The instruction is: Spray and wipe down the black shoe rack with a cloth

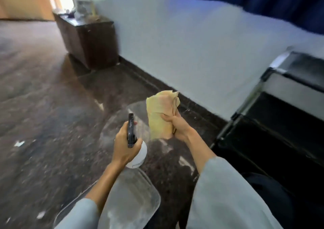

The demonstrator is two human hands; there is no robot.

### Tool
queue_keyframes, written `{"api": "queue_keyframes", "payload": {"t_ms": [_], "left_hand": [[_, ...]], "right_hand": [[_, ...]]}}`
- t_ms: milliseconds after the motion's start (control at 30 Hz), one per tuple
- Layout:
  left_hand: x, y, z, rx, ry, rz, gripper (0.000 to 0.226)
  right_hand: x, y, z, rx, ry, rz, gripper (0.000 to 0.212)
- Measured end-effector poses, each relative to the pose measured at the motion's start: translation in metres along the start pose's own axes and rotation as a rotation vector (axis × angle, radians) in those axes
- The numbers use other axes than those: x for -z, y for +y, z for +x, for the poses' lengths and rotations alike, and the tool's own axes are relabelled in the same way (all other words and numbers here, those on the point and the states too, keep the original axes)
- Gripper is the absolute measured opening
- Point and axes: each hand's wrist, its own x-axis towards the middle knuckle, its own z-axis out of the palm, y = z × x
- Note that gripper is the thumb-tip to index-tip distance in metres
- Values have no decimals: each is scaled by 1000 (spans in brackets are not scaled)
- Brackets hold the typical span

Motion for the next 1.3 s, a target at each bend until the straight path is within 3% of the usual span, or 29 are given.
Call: {"api": "queue_keyframes", "payload": {"t_ms": [167, 300, 467, 533, 600, 700, 767, 867, 933, 1033, 1100, 1167, 1300], "left_hand": [[-51, 99, 43, -241, -189, -130, 39], [-88, 182, 49, -380, -294, -261, 42], [-126, 288, 30, -387, -411, -496, 56], [-141, 323, 18, -366, -490, -588, 61], [-156, 349, 5, -373, -579, -641, 58], [-179, 377, -13, -390, -685, -635, 50], [-195, 390, -22, -341, -747, -630, 44], [-215, 410, -38, -286, -712, -746, 8], [-226, 420, -45, -327, -649, -700, 43], [-235, 428, -52, -346, -614, -575, 73], [-240, 428, -52, -350, -606, -522, 78], [-245, 428, -51, -306, -659, -518, 65], [-247, 429, -50, -196, -834, -571, 33]], "right_hand": [[56, -101, -58, 334, 106, 17, 69], [90, -163, -123, 543, 212, 6, 91], [134, -220, -200, 736, 411, 25, 99], [156, -235, -225, 777, 438, 105, 91], [176, -248, -250, 809, 461, 167, 69], [208, -261, -280, 826, 507, 169, 46], [224, -265, -293, 845, 582, 149, 64], [241, -267, -305, 879, 630, 155, 91], [248, -265, -311, 893, 635, 168, 82], [263, -261, -315, 891, 637, 189, 59], [268, -260, -317, 897, 678, 178, 77], [271, -257, -319, 893, 684, 173, 86], [281, -252, -322, 880, 660, 188, 36]]}}
